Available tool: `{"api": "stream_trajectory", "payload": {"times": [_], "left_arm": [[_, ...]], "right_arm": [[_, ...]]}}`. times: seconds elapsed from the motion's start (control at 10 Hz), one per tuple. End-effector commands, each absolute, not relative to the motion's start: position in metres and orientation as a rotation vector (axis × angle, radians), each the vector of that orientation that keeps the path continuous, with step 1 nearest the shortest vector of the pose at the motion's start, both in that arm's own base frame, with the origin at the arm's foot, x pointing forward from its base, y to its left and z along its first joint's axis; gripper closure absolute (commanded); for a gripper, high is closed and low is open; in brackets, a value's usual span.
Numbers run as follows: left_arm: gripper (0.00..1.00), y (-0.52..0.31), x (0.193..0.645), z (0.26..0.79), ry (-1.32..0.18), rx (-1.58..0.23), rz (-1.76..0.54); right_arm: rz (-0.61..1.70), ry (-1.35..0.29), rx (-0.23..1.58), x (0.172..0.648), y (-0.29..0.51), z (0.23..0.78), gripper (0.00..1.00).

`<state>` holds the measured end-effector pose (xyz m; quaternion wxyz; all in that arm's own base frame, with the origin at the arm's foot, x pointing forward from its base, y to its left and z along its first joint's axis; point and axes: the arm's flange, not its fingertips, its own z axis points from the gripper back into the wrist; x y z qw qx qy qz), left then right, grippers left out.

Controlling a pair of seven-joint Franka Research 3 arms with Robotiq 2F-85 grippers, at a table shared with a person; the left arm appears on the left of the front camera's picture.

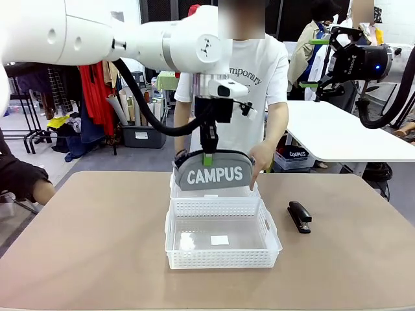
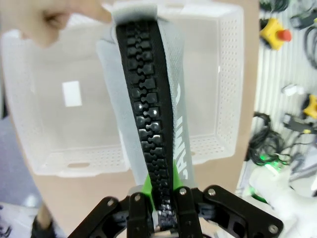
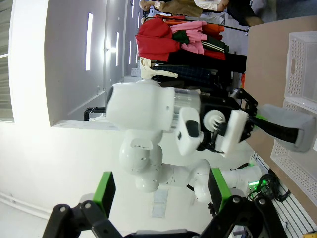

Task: Distribute items into two baskets.
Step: Place the picked Pencil pouch into the Organizing basket as instructed by the person.

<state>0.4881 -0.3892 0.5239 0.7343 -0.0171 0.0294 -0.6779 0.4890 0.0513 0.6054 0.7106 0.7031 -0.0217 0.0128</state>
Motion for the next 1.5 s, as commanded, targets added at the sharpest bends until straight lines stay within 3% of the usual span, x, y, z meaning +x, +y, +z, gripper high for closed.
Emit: {"api": "stream_trajectory", "payload": {"times": [0.0, 0.9, 1.4], "left_arm": [[1.00, -0.384, 0.478, 0.504, 0.034, -0.061, -1.536], [1.00, -0.392, 0.458, 0.394, 0.088, -0.125, -1.672], [1.00, -0.392, 0.464, 0.375, 0.126, -0.119, -1.662]], "right_arm": [[0.031, -0.050, 1.561, 0.488, 0.051, 0.607, 0.00], [0.031, -0.050, 1.561, 0.488, 0.051, 0.607, 0.00], [0.031, -0.050, 1.561, 0.488, 0.051, 0.607, 0.00]]}}
